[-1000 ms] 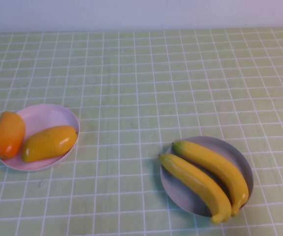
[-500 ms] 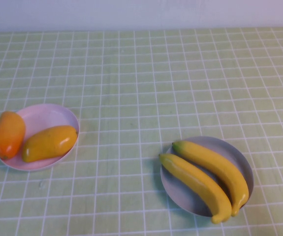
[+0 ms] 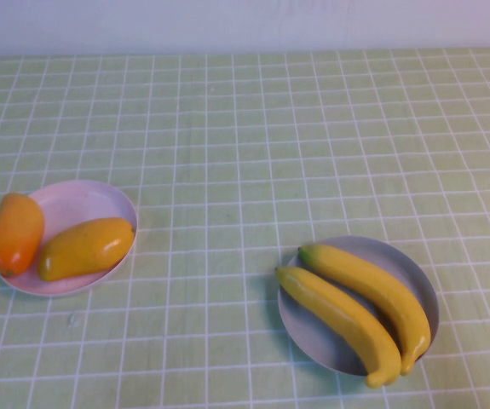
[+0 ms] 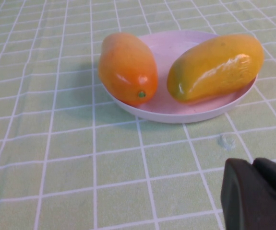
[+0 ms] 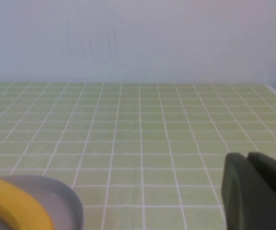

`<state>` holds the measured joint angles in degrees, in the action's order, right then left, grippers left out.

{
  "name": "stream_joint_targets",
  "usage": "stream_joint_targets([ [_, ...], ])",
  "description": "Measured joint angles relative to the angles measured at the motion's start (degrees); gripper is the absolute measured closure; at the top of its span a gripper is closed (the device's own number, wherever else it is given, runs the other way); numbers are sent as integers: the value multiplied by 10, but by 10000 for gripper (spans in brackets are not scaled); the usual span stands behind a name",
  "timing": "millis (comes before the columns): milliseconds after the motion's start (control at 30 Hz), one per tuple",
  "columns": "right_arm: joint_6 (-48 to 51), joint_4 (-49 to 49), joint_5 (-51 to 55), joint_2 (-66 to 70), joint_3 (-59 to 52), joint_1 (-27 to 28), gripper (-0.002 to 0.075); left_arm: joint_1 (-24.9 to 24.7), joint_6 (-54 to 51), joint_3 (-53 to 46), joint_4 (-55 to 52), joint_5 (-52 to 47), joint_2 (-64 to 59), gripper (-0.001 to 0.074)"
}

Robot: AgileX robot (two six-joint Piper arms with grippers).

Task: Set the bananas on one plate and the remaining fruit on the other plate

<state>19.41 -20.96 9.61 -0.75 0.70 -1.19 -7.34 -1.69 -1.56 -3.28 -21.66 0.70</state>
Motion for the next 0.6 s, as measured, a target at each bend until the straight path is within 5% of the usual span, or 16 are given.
stream_joint_targets([
  [267,-213,192,32,0,-21,-20,741,0,0,0,0,0,0,731],
  [600,-246,222,107,0,-21,-35,741,0,0,0,0,0,0,731],
])
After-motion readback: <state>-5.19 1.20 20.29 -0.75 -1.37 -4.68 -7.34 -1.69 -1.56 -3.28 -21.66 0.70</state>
